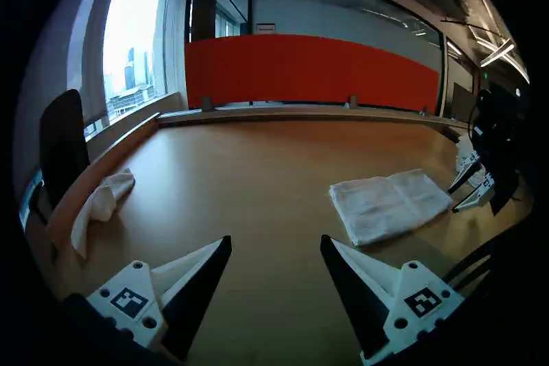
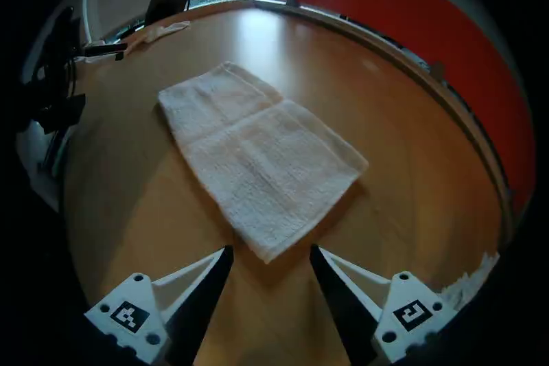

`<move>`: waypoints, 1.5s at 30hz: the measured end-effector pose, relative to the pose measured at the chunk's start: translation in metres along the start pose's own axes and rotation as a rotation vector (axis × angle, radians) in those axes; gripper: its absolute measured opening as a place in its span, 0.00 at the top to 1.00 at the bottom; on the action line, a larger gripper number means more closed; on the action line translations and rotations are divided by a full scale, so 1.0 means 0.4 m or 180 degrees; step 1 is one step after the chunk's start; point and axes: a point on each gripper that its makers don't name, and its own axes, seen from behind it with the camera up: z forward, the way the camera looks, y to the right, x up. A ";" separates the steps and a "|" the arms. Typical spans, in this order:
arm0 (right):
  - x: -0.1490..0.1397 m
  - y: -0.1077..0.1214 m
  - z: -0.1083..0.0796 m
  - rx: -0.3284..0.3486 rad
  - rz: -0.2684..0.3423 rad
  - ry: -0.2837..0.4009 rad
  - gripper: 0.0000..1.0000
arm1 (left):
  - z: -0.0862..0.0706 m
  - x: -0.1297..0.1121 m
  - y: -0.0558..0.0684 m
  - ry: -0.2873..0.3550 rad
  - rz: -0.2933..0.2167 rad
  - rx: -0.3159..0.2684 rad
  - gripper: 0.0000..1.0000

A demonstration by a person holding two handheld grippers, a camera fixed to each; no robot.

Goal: Fold towel

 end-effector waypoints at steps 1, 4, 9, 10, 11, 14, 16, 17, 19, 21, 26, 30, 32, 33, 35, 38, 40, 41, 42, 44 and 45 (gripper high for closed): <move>-0.001 -0.001 0.001 0.0004 0.0006 -0.0003 0.21 | -0.002 -0.001 -0.001 -0.0005 0.0000 -0.0001 0.04; -0.003 -0.005 0.002 0.0018 0.0019 -0.0007 0.29 | -0.006 -0.007 -0.004 -0.0022 -0.0002 -0.0004 0.04; -0.007 -0.012 0.001 0.0049 0.0043 -0.0020 0.45 | -0.012 -0.018 -0.008 -0.0055 -0.0004 -0.0011 0.03; -0.008 -0.013 0.001 0.0057 0.0052 -0.0022 0.48 | -0.013 -0.019 -0.008 -0.0060 -0.0002 -0.0013 0.03; -0.009 -0.014 0.002 0.0065 0.0061 -0.0025 0.51 | -0.013 -0.020 -0.008 -0.0065 0.0000 -0.0015 0.04; -0.007 -0.016 0.000 0.0072 0.0083 -0.0010 0.60 | -0.016 -0.023 -0.008 -0.0074 0.0005 -0.0018 0.04; -0.006 -0.014 0.001 0.0062 0.0090 -0.0006 0.68 | -0.017 -0.025 -0.008 -0.0079 0.0005 -0.0021 0.04; -0.006 -0.013 0.001 0.0053 0.0093 -0.0005 0.72 | -0.018 -0.026 -0.008 -0.0083 0.0004 -0.0022 0.04; -0.007 -0.012 0.003 0.0052 0.0100 -0.0009 0.75 | -0.018 -0.028 -0.009 -0.0089 0.0004 -0.0020 0.04; -0.007 -0.012 0.005 0.0056 0.0110 -0.0012 0.76 | -0.019 -0.029 -0.009 -0.0094 0.0005 -0.0018 0.04; -0.004 -0.007 0.003 0.0036 0.0142 0.0001 0.95 | -0.020 -0.029 -0.009 -0.0100 0.0016 -0.0026 0.04; 0.003 -0.007 -0.002 0.0037 0.0157 0.0022 0.96 | -0.021 -0.027 -0.008 -0.0101 0.0028 -0.0036 0.04; 0.011 -0.005 -0.004 0.0027 0.0160 0.0047 0.96 | -0.021 -0.027 -0.009 -0.0102 0.0028 -0.0038 0.04; 0.015 -0.004 -0.005 0.0022 0.0160 0.0061 0.96 | -0.020 -0.028 -0.009 -0.0103 0.0027 -0.0038 0.04; 0.024 -0.002 -0.008 0.0014 0.0154 0.0093 0.96 | -0.020 -0.029 -0.010 -0.0105 0.0021 -0.0036 0.04; 0.038 -0.001 -0.017 0.0009 0.0146 0.0136 0.96 | -0.020 -0.031 -0.012 -0.0110 0.0014 -0.0033 0.04; 0.045 0.001 -0.025 0.0009 0.0144 0.0162 0.96 | -0.019 -0.030 -0.012 -0.0111 0.0018 -0.0041 0.04; 0.049 0.002 -0.030 0.0009 0.0143 0.0176 0.96 | -0.019 -0.030 -0.011 -0.0111 0.0021 -0.0047 0.04; 0.052 0.003 -0.035 0.0005 0.0140 0.0184 0.96 | -0.019 -0.029 -0.011 -0.0111 0.0029 -0.0052 0.03; 0.054 0.008 -0.047 -0.0012 0.0131 0.0191 0.96 | -0.018 -0.027 -0.012 -0.0111 0.0052 -0.0063 0.04; 0.055 0.010 -0.053 -0.0020 0.0125 0.0194 0.96 | -0.018 -0.026 -0.012 -0.0112 0.0060 -0.0065 0.04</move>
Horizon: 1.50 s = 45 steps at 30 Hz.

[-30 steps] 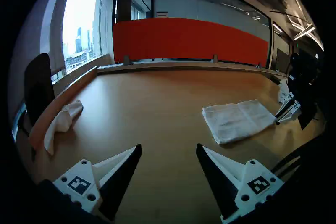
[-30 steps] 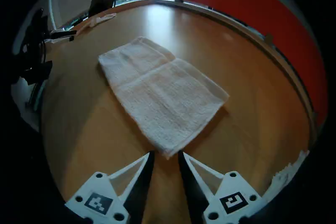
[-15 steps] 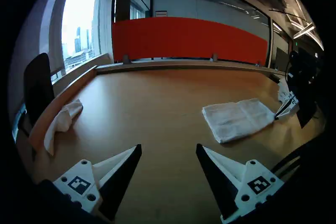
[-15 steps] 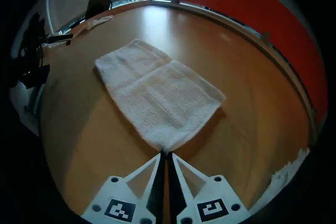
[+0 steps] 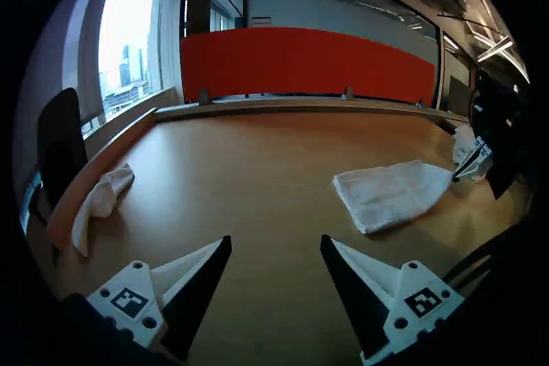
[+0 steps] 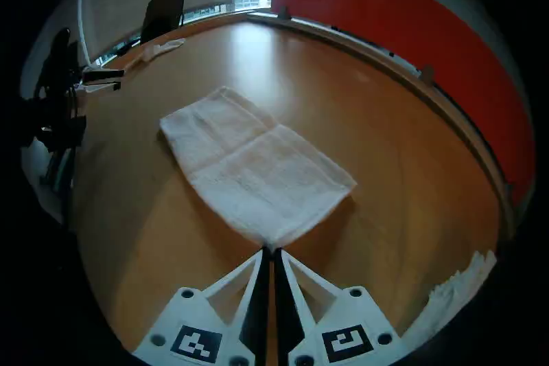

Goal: Fold towel

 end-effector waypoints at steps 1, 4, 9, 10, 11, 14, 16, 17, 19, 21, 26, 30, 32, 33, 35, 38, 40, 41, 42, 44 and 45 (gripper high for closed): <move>0.000 0.002 -0.007 -0.0006 -0.0007 0.0002 0.96 | 0.000 0.000 -0.001 -0.0002 0.0005 0.0000 0.04; -0.002 0.009 -0.028 -0.0025 -0.0022 0.0003 0.96 | -0.001 0.000 -0.004 -0.0006 0.0008 0.0002 0.04; -0.011 0.024 -0.063 -0.0068 -0.0018 0.0001 0.96 | -0.004 -0.001 -0.005 -0.0017 -0.0001 0.0004 0.04; -0.012 0.027 -0.069 -0.0075 -0.0017 0.0001 0.96 | -0.005 -0.001 -0.004 -0.0021 0.0005 0.0000 0.04; -0.014 0.030 -0.076 -0.0083 -0.0016 0.0001 0.96 | -0.005 -0.002 -0.003 -0.0025 0.0011 -0.0005 0.03; -0.016 0.036 -0.092 -0.0104 -0.0025 0.0004 0.96 | -0.005 -0.004 0.001 -0.0035 0.0030 -0.0018 0.04; -0.013 0.036 -0.098 -0.0105 -0.0036 0.0012 0.96 | -0.005 -0.005 0.003 -0.0040 0.0032 -0.0025 0.04; -0.010 0.036 -0.101 -0.0103 -0.0042 0.0018 0.96 | -0.005 -0.006 0.004 -0.0043 0.0031 -0.0028 0.04; 0.000 0.034 -0.104 -0.0096 -0.0060 0.0034 0.96 | -0.005 -0.007 0.005 -0.0045 0.0029 -0.0028 0.03; 0.011 0.032 -0.106 -0.0086 -0.0082 0.0051 0.96 | -0.005 -0.007 0.006 -0.0046 0.0027 -0.0028 0.04; 0.048 0.025 -0.106 -0.0048 -0.0152 0.0090 0.96 | -0.005 -0.007 0.013 -0.0040 0.0024 -0.0039 0.04; 0.098 0.012 -0.104 0.0010 -0.0238 0.0160 0.96 | -0.006 -0.008 0.020 -0.0041 0.0031 -0.0047 0.04; 0.132 0.001 -0.100 0.0057 -0.0298 0.0210 0.96 | -0.007 -0.010 0.023 -0.0041 0.0029 -0.0047 0.04; 0.148 -0.006 -0.096 0.0082 -0.0330 0.0231 0.96 | -0.008 -0.010 0.024 -0.0039 0.0024 -0.0047 0.04; 0.183 -0.021 -0.087 0.0147 -0.0407 0.0272 0.96 | -0.010 -0.011 0.029 -0.0034 0.0007 -0.0049 0.04; 0.234 -0.050 -0.065 0.0272 -0.0536 0.0318 0.96 | -0.015 -0.013 0.035 -0.0032 -0.0026 -0.0058 0.04; 0.265 -0.074 -0.047 0.0368 -0.0627 0.0338 0.96 | -0.019 -0.015 0.037 -0.0031 -0.0036 -0.0057 0.04; 0.283 -0.088 -0.036 0.0425 -0.0679 0.0347 0.96 | -0.021 -0.016 0.038 -0.0031 -0.0039 -0.0054 0.04; 0.297 -0.103 -0.025 0.0478 -0.0726 0.0352 0.96 | -0.024 -0.017 0.038 -0.0031 -0.0041 -0.0050 0.04; 0.324 -0.138 0.002 0.0597 -0.0823 0.0355 0.96 | -0.032 -0.021 0.038 -0.0033 -0.0048 -0.0036 0.04; 0.336 -0.157 0.015 0.0655 -0.0863 0.0357 0.96 | -0.036 -0.023 0.038 -0.0034 -0.0054 -0.0029 0.04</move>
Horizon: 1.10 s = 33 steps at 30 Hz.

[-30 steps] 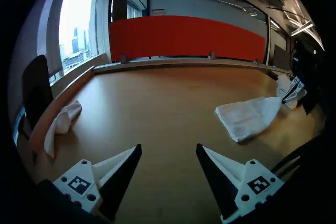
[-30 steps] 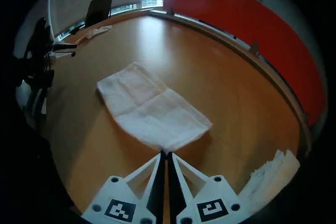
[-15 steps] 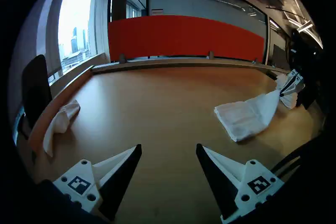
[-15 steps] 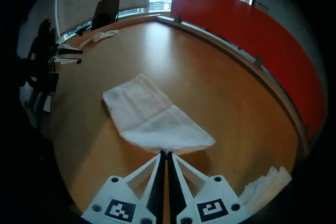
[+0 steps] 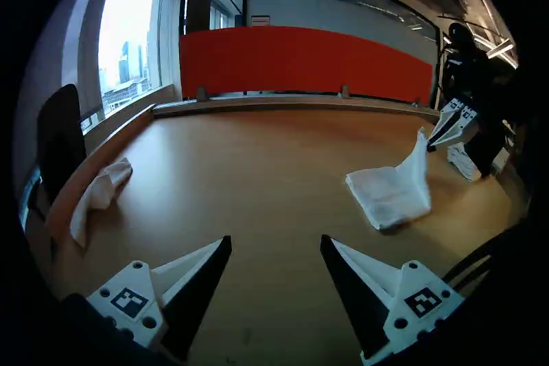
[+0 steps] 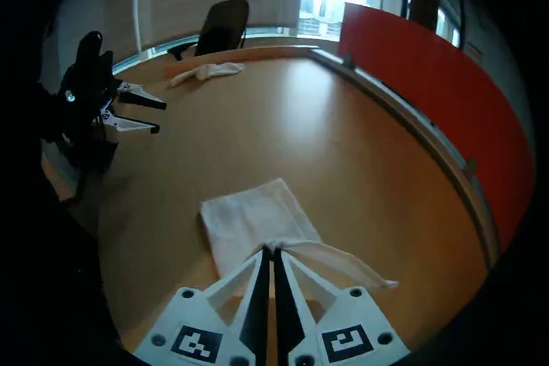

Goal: Fold towel

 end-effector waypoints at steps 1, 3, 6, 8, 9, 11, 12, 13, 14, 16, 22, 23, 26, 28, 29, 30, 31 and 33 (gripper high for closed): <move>0.013 -0.014 0.020 0.0061 -0.0029 0.0006 0.96 | -0.004 -0.002 0.000 -0.0002 -0.0009 0.0007 0.04; 0.038 -0.045 0.064 0.0193 -0.0085 0.0015 0.96 | -0.014 -0.007 -0.001 -0.0006 -0.0029 0.0023 0.04; 0.056 -0.099 0.134 0.0395 -0.0128 -0.0006 0.96 | -0.027 -0.015 -0.006 -0.0012 -0.0062 0.0053 0.03; 0.050 -0.133 0.182 0.0515 -0.0147 -0.0061 0.96 | -0.034 -0.021 -0.010 -0.0025 -0.0080 0.0074 0.03; 0.045 -0.146 0.202 0.0558 -0.0154 -0.0090 0.96 | -0.038 -0.023 -0.012 -0.0029 -0.0086 0.0084 0.03; 0.029 -0.164 0.237 0.0611 -0.0164 -0.0160 0.96 | -0.045 -0.026 -0.017 -0.0030 -0.0096 0.0106 0.04; 0.023 -0.170 0.249 0.0628 -0.0167 -0.0185 0.96 | -0.048 -0.027 -0.019 -0.0030 -0.0102 0.0114 0.04; 0.019 -0.172 0.256 0.0636 -0.0166 -0.0202 0.96 | -0.051 -0.027 -0.020 -0.0029 -0.0108 0.0120 0.04; 0.015 -0.175 0.263 0.0644 -0.0165 -0.0221 0.96 | -0.053 -0.028 -0.022 -0.0027 -0.0114 0.0126 0.03; 0.013 -0.176 0.267 0.0649 -0.0170 -0.0233 0.96 | -0.056 -0.029 -0.024 -0.0025 -0.0126 0.0133 0.04; 0.012 -0.178 0.262 0.0652 -0.0232 -0.0250 0.95 | -0.054 -0.033 -0.024 -0.0030 -0.0148 0.0138 0.03; 0.013 -0.179 0.261 0.0655 -0.0240 -0.0249 0.94 | -0.054 -0.034 -0.023 -0.0031 -0.0147 0.0138 0.04; 0.015 -0.178 0.258 0.0653 -0.0242 -0.0234 0.88 | -0.052 -0.037 -0.020 -0.0040 -0.0143 0.0133 0.03; 0.015 -0.175 0.255 0.0646 -0.0245 -0.0225 0.81 | -0.051 -0.039 -0.018 -0.0045 -0.0139 0.0131 0.03; 0.015 -0.174 0.254 0.0641 -0.0247 -0.0220 0.75 | -0.051 -0.040 -0.017 -0.0048 -0.0136 0.0129 0.03; 0.015 -0.173 0.252 0.0637 -0.0248 -0.0216 0.69 | -0.051 -0.041 -0.016 -0.0049 -0.0133 0.0127 0.04; 0.014 -0.171 0.251 0.0631 -0.0249 -0.0211 0.63 | -0.050 -0.040 -0.015 -0.0050 -0.0130 0.0125 0.04; 0.013 -0.168 0.247 0.0618 -0.0247 -0.0200 0.52 | -0.050 -0.040 -0.013 -0.0050 -0.0125 0.0121 0.04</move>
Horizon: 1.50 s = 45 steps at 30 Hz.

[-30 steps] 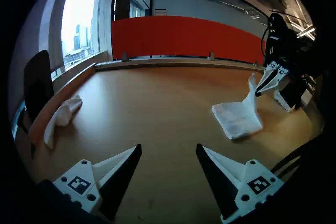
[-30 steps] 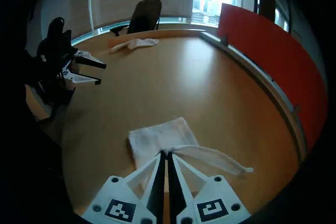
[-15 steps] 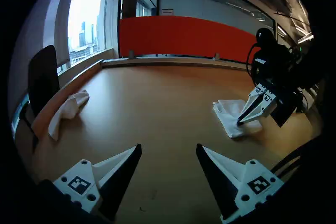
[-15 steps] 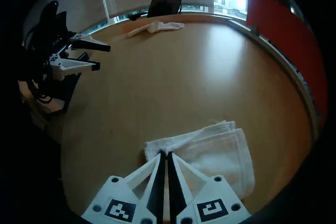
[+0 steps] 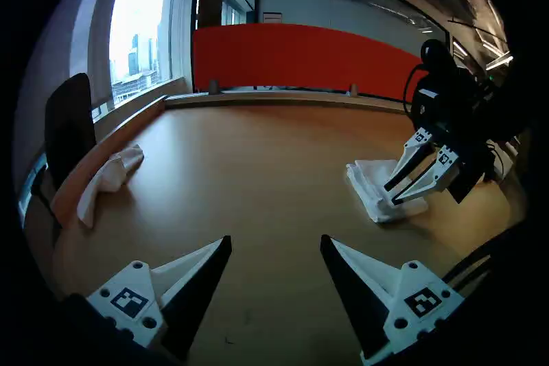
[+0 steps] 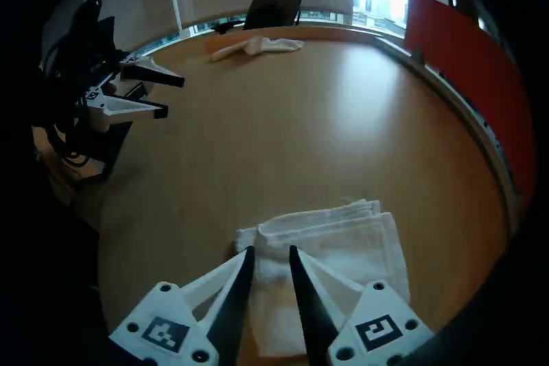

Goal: Fold towel

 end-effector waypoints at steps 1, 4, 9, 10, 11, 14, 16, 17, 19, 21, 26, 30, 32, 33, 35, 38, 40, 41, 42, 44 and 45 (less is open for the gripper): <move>0.000 0.001 -0.003 -0.0008 0.0006 0.0008 0.46 | 0.000 0.001 0.001 0.0001 0.0000 -0.0003 0.04; -0.001 0.006 -0.011 -0.0040 0.0026 0.0031 0.42 | 0.002 0.003 0.005 0.0004 0.0003 -0.0013 0.04; -0.004 0.012 -0.027 -0.0102 0.0074 0.0062 0.37 | 0.005 0.005 0.009 0.0006 0.0005 -0.0026 0.03; -0.006 0.013 -0.030 -0.0117 0.0081 0.0065 0.37 | 0.006 0.005 0.010 0.0007 0.0004 -0.0029 0.04; -0.009 0.014 -0.034 -0.0134 0.0089 0.0068 0.37 | 0.006 0.006 0.011 0.0009 0.0003 -0.0033 0.04; -0.017 0.014 -0.045 -0.0170 0.0123 0.0077 0.31 | 0.008 0.006 0.014 0.0010 0.0004 -0.0047 0.04; -0.024 0.013 -0.051 -0.0190 0.0145 0.0081 0.24 | 0.010 0.006 0.015 0.0008 0.0013 -0.0056 0.04; -0.028 0.012 -0.055 -0.0201 0.0157 0.0083 0.23 | 0.011 0.006 0.016 0.0007 0.0020 -0.0061 0.04; -0.036 0.013 -0.061 -0.0233 0.0176 0.0077 0.23 | 0.012 0.007 0.018 0.0006 0.0029 -0.0066 0.04; -0.046 0.014 -0.065 -0.0274 0.0196 0.0069 0.23 | 0.013 0.008 0.018 0.0007 0.0035 -0.0068 0.04; -0.068 0.016 -0.076 -0.0377 0.0274 0.0058 0.23 | 0.017 0.013 0.012 0.0014 0.0037 -0.0057 0.04; -0.090 0.014 -0.085 -0.0462 0.0346 0.0041 0.23 | 0.020 0.015 0.008 0.0018 0.0046 -0.0041 0.04; -0.102 0.013 -0.089 -0.0509 0.0390 0.0030 0.23 | 0.022 0.015 0.007 0.0018 0.0044 -0.0032 0.04; -0.108 0.013 -0.091 -0.0529 0.0412 0.0026 0.23 | 0.022 0.015 0.006 0.0019 0.0042 -0.0028 0.04; -0.119 0.011 -0.096 -0.0566 0.0463 0.0018 0.23 | 0.023 0.015 0.005 0.0021 0.0036 -0.0023 0.03; -0.139 0.010 -0.101 -0.0639 0.0534 -0.0006 0.23 | 0.024 0.015 0.005 0.0020 0.0032 -0.0019 0.04; -0.152 0.009 -0.102 -0.0687 0.0584 -0.0025 0.23 | 0.025 0.015 0.005 0.0020 0.0033 -0.0019 0.04; -0.159 0.009 -0.103 -0.0711 0.0609 -0.0035 0.23 | 0.025 0.015 0.006 0.0019 0.0034 -0.0020 0.04; -0.166 0.008 -0.104 -0.0738 0.0639 -0.0046 0.23 | 0.025 0.015 0.006 0.0019 0.0036 -0.0021 0.04; -0.179 0.007 -0.105 -0.0786 0.0697 -0.0069 0.23 | 0.026 0.016 0.007 0.0018 0.0038 -0.0022 0.03; -0.186 0.005 -0.105 -0.0812 0.0730 -0.0080 0.23 | 0.026 0.016 0.007 0.0018 0.0039 -0.0023 0.03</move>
